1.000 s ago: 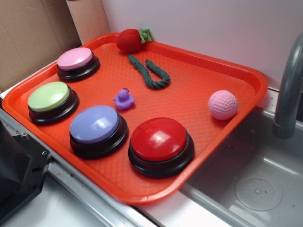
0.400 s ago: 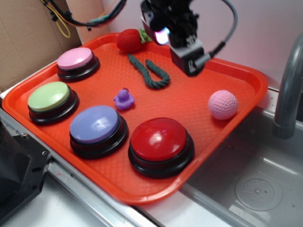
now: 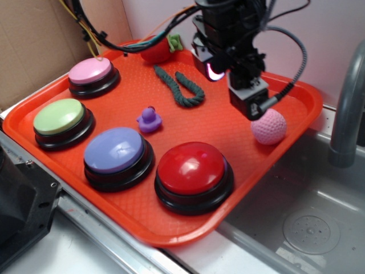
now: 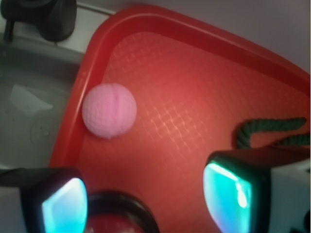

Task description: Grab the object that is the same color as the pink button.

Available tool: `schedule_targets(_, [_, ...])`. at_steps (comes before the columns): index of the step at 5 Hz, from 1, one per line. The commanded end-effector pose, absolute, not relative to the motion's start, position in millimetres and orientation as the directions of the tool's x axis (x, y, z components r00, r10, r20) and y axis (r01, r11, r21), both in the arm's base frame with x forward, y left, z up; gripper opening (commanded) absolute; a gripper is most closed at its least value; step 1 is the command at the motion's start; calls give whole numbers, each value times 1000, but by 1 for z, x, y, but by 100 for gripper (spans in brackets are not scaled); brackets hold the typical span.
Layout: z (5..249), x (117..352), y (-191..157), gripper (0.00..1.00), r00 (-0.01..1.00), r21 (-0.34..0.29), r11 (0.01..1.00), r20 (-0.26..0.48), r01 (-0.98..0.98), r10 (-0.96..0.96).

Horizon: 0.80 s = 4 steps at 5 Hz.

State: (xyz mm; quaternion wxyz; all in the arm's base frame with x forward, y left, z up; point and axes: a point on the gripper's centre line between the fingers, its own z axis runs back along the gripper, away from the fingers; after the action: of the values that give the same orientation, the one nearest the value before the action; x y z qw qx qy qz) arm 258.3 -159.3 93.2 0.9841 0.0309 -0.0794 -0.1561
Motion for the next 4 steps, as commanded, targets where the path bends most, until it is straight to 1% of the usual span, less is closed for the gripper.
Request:
schedule_targets(1, [76, 280, -172, 100, 945, 56, 963, 186, 262, -268])
schedule_targets(2, [66, 286, -177, 100, 949, 56, 968, 192, 246, -252])
schedule_targets(3, [64, 296, -181, 100, 950, 49, 972, 205, 229, -235])
schedule_targets(4, [54, 304, -177, 95, 953, 0, 973, 203, 231, -226])
